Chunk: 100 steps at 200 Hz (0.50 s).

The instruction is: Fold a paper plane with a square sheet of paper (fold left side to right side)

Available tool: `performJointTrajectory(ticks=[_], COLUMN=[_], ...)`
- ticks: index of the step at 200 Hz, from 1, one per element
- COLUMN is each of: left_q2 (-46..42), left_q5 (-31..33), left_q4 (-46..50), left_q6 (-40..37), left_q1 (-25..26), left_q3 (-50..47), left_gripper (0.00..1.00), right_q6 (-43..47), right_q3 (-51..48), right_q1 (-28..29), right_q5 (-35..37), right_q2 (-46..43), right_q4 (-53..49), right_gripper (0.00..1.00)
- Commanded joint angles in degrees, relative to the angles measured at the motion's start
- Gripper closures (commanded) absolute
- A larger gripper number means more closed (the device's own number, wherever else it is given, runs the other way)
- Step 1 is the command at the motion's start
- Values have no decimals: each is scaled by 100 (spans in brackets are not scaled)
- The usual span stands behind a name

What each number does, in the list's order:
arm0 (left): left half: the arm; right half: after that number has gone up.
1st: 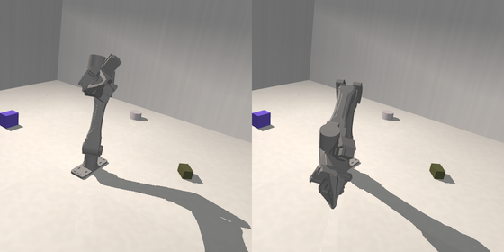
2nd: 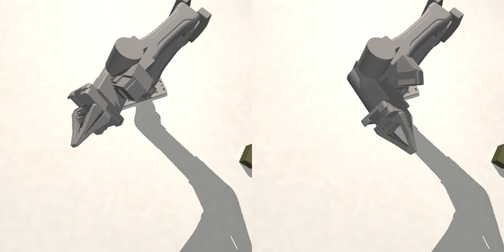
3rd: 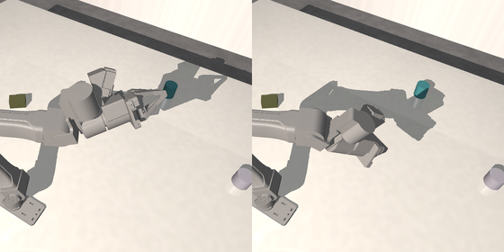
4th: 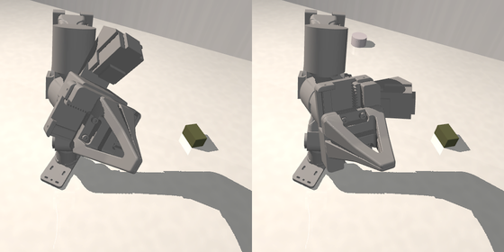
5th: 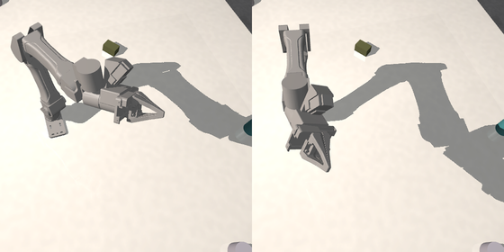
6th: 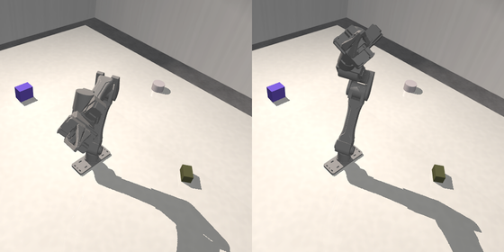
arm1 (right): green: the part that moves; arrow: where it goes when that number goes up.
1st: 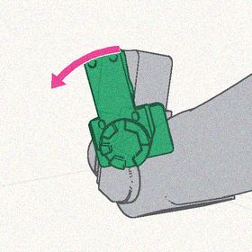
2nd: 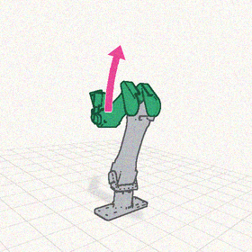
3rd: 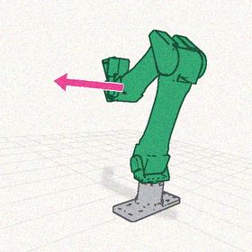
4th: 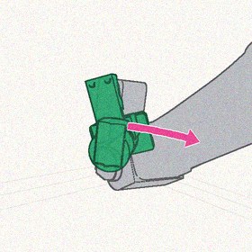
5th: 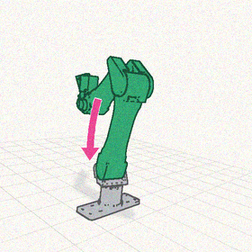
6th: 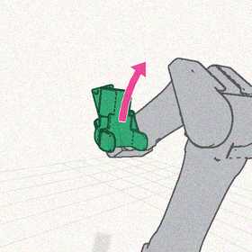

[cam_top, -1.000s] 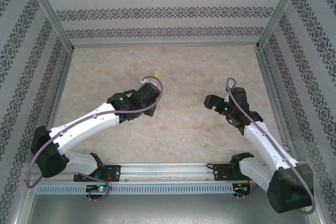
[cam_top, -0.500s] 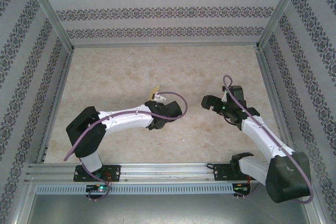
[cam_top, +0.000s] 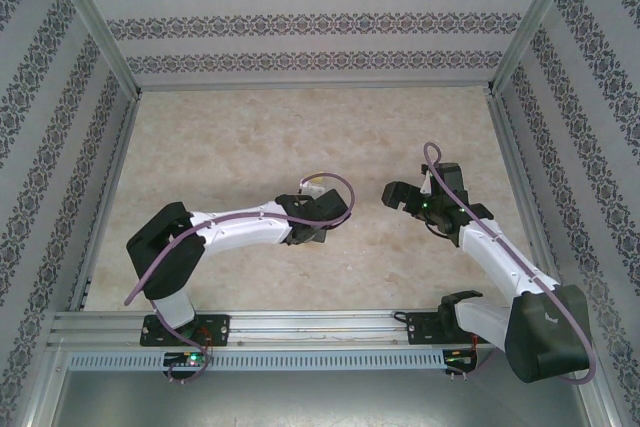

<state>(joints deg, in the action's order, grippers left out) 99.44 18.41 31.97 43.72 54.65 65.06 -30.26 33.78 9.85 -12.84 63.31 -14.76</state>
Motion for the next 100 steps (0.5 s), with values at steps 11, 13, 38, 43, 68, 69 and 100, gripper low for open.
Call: performJointTrajectory(ticks=[11,13,38,43,68,69,100], left_q2=[-56,-67,-358,-430,-837,-855,-1495], left_q5=[-975,-1043,-1651,-1744,-1964,-1960,-2161], left_q4=[-966,-1028,-1724,-1832,-2127,-2134,-2511], left_q6=[74,72,73,48,-195,-210,-421], left_q1=[-222,-243,-489,-548,-860,-873,-1475], left_q3=[-157,-177,-422,-468,-705,-718,-1208], left_gripper=[61,60,54,53,52,52,51], right_q6=[-58,-59,-92,-113,-350,-367,-863], right_q3=[98,101,158,170,225,225,297], right_q1=[-53,-55,-48,-49,57,68,741], right_q5=[-312,-332,-707,-793,-1265,-1282,-1352], right_q2=[150,158,340,382,671,681,1155], right_q4=[62,66,75,82,256,269,841], right_gripper=[2,2,2,3,14,14,29])
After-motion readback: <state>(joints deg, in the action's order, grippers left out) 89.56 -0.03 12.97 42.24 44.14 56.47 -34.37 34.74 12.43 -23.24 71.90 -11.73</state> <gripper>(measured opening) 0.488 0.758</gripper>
